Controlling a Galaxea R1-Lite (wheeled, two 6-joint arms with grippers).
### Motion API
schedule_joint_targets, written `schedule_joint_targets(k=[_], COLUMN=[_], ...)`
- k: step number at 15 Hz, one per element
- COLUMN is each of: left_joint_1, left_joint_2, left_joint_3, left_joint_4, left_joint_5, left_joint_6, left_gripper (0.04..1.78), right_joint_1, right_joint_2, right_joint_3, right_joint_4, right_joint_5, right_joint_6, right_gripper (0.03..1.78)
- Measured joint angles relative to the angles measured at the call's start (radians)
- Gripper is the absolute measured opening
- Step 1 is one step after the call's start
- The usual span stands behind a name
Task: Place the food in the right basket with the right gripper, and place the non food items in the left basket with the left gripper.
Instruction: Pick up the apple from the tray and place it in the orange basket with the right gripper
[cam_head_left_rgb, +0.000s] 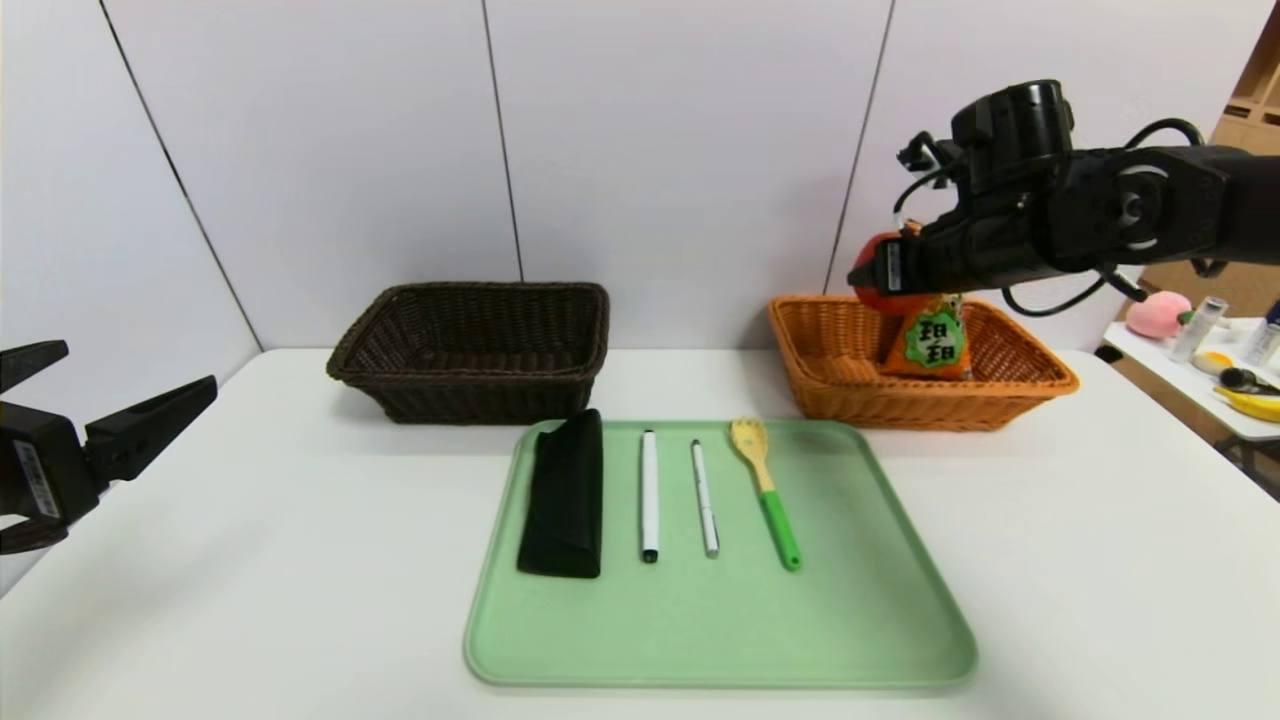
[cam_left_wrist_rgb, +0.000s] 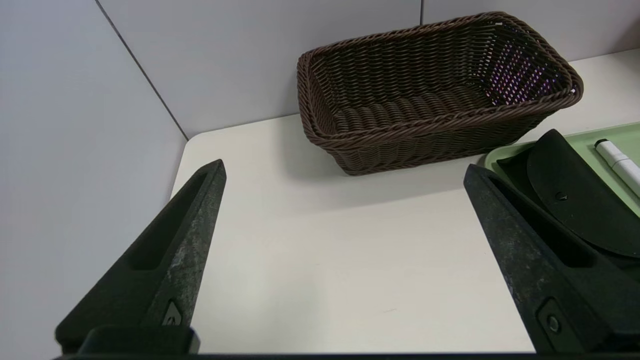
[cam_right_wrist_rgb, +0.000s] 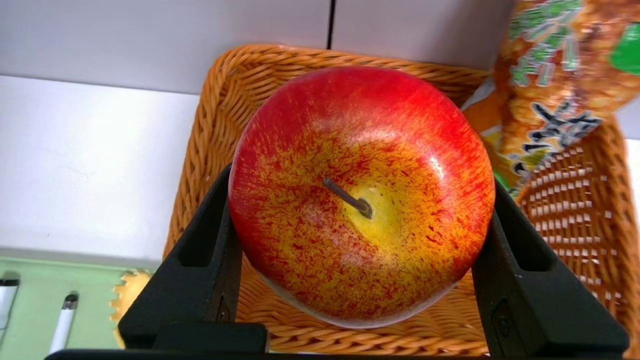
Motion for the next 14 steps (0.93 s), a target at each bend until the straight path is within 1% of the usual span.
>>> schedule_joint_targets(k=[2, 3, 4, 8, 13, 14], left_joint_1=[0.0, 0.0, 0.0, 0.001, 0.001, 0.0], left_joint_2=[0.0, 0.001, 0.002, 0.007, 0.009, 0.009], left_joint_3=[0.004, 0.007, 0.007, 0.008, 0.006, 0.006], left_joint_4=[-0.001, -0.001, -0.001, -0.002, -0.002, -0.002], left_joint_5=[0.0, 0.0, 0.0, 0.001, 0.001, 0.0], left_joint_6=[0.001, 0.002, 0.001, 0.0, 0.0, 0.0], left_gripper=[1.69, 1.69, 1.69, 1.69, 1.69, 1.69], right_joint_1=[0.0, -0.002, -0.003, -0.004, -0.005, -0.006], right_joint_2=[0.066, 0.096, 0.129, 0.214, 0.253, 0.257], right_joint_3=[-0.129, -0.16, -0.175, -0.185, -0.186, -0.186], right_joint_4=[0.131, 0.179, 0.206, 0.202, 0.142, 0.133], right_joint_5=[0.012, 0.015, 0.016, 0.006, 0.003, 0.0], right_joint_6=[0.007, 0.007, 0.007, 0.016, 0.015, 0.017], right_gripper=[1.23, 1.23, 1.23, 1.22, 1.22, 1.29])
